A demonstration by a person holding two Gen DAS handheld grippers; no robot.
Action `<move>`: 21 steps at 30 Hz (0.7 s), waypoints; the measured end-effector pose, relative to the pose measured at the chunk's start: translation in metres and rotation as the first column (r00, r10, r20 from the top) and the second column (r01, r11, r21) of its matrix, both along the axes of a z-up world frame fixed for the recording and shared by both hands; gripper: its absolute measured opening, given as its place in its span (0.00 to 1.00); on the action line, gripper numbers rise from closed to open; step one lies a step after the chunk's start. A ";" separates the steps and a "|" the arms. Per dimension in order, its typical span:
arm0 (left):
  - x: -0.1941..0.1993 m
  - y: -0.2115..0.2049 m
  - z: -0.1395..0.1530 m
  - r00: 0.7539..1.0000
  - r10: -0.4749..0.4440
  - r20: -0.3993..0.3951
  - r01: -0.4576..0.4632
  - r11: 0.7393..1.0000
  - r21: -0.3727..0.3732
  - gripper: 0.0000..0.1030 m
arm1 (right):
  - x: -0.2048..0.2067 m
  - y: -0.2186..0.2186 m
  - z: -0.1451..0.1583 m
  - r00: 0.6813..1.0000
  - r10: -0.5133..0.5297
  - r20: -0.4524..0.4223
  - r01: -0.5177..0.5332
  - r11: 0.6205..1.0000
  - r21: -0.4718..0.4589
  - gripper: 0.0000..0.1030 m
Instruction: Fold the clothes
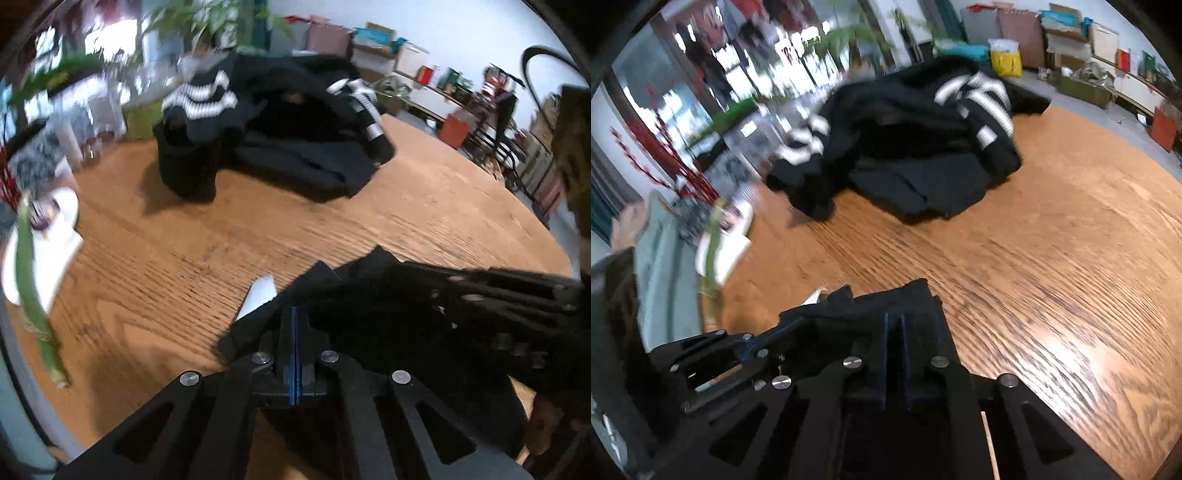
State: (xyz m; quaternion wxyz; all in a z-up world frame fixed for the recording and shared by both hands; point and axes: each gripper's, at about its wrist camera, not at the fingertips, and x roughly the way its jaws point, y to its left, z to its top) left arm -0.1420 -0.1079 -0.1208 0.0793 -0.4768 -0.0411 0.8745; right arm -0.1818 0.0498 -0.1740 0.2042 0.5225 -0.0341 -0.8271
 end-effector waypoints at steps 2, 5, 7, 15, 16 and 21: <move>-0.007 -0.005 0.001 0.999 0.040 -0.021 -0.040 0.999 -0.018 0.01 | -0.014 -0.003 -0.014 0.999 -0.016 0.028 0.016 1.000 0.021 0.05; -0.014 -0.020 0.004 0.991 0.131 -0.032 -0.132 0.991 -0.018 0.01 | -0.021 0.010 -0.003 0.998 -0.064 0.012 0.064 0.998 0.004 0.09; -0.007 -0.026 0.011 0.991 0.135 -0.024 -0.135 0.991 0.025 0.01 | -0.013 0.024 0.020 0.997 -0.076 -0.029 0.075 0.997 -0.003 0.11; -0.026 0.007 0.026 0.983 0.002 0.182 -0.023 0.993 0.115 0.01 | 0.074 0.067 0.048 0.996 0.068 0.061 -0.073 0.994 0.082 0.22; -0.033 0.011 0.025 0.977 -0.004 0.211 -0.018 0.995 0.100 0.01 | 0.081 0.069 0.046 0.994 0.081 0.078 -0.088 0.992 0.086 0.23; -0.069 0.020 -0.001 0.922 -0.002 0.387 -0.012 0.999 0.034 0.00 | 0.095 0.081 0.030 0.979 0.114 0.169 -0.130 0.988 0.087 0.26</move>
